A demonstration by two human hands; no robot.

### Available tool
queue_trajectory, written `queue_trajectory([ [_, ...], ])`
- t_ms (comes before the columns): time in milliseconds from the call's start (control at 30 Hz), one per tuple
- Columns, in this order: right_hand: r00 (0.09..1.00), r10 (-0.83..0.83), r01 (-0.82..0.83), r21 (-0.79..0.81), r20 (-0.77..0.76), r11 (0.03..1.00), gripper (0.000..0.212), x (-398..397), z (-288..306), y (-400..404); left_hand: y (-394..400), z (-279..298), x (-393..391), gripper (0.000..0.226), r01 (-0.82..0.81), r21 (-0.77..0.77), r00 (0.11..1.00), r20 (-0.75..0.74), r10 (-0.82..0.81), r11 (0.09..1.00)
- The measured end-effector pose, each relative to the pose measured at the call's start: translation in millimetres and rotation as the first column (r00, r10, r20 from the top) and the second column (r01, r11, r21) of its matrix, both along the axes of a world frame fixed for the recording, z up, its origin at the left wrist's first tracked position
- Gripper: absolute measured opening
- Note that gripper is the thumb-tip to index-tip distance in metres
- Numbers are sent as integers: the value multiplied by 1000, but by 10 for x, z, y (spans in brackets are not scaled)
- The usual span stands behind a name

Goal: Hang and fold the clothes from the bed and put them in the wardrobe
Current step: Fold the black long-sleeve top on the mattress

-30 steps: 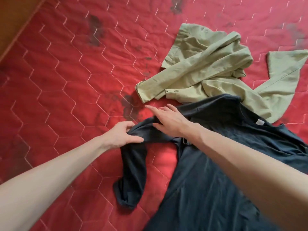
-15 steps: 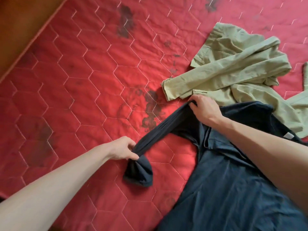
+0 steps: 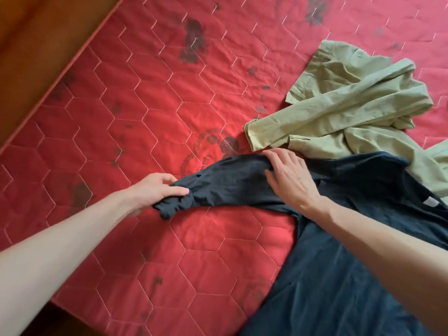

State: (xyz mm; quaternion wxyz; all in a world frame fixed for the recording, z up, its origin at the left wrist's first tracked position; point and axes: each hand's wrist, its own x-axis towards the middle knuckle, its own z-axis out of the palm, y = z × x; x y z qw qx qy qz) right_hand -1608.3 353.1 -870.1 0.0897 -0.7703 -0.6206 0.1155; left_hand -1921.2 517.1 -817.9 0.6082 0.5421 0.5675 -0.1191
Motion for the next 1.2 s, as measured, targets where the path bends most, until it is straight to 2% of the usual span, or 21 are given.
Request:
queue_trajectory([
  [100, 980, 46, -43, 20, -195, 999, 63, -279, 78, -32, 68, 173, 45, 21, 18, 13, 1000, 24, -18, 1000],
  [200, 853, 115, -116, 31, -508, 993, 86, -585, 269, -67, -25, 314, 290, 19, 6, -25, 994, 105, -4, 1000],
  [300, 747, 132, -152, 26, -651, 988, 107, -837, 470, -187, -240, 400, 687, 8, 27, -44, 983, 181, -19, 999],
  [367, 709, 71, -56, 45, -702, 997, 104, -913, 557, -316, -423, 450, 980, 13, 42, -80, 972, 234, -22, 996],
  [500, 631, -163, 338, 80, -758, 938, 77, -668, 600, -707, -747, 519, 1549, 21, 108, -250, 950, 310, -26, 962],
  [567, 529, -265, 466, 15, -807, 885, 73, -441, 639, -965, -892, 552, 1832, 30, 151, -315, 952, 302, -52, 937],
  [600, 483, -291, 508, -6, -826, 861, 73, -324, 682, -1102, -975, 564, 1973, 34, 173, -303, 953, 292, -81, 937],
  [667, 466, -307, 592, 35, -830, 805, 69, -100, 744, -1365, -1161, 541, 2235, 38, 217, -188, 948, 275, -161, 958],
  [700, 427, -305, 642, 48, -852, 765, 60, 6, 758, -1500, -1270, 475, 2339, 38, 244, -54, 940, 260, -222, 968],
  [733, 321, -303, 710, 16, -897, 704, 48, 112, 788, -1630, -1376, 383, 2429, 33, 287, 154, 921, 229, -317, 945],
  [767, 154, -287, 779, -62, -946, 624, 37, 215, 837, -1746, -1466, 276, 2501, 28, 331, 405, 890, 166, -424, 852],
  [800, 3, -270, 824, -150, -963, 546, 32, 324, 876, -1871, -1550, 176, 2564, 25, 363, 605, 847, 103, -522, 708],
  [833, -121, -249, 845, -232, -961, 482, 31, 432, 913, -2001, -1631, 99, 2634, 28, 394, 723, 792, 47, -609, 568],
  [867, -201, -230, 856, -285, -952, 432, 31, 540, 932, -2135, -1697, 27, 2706, 38, 442, 763, 736, -8, -677, 471],
  [1000, -443, -73, 872, -448, -894, 196, 29, 984, 901, -2685, -1900, -277, 2981, 57, 598, 740, 610, -173, -773, 307],
  [1067, -522, 7, 850, -519, -853, 94, 26, 1201, 790, -2960, -1953, -447, 3065, 58, 676, 726, 512, -339, -789, 126],
  [1133, -583, 36, 813, -582, -812, 16, 21, 1388, 631, -3223, -1976, -533, 3138, 56, 746, 662, 372, -494, -786, -64],
  [1200, -612, -16, 791, -611, -791, -25, 15, 1519, 451, -3433, -1962, -557, 3204, 49, 760, 629, 306, -567, -765, -162],
])
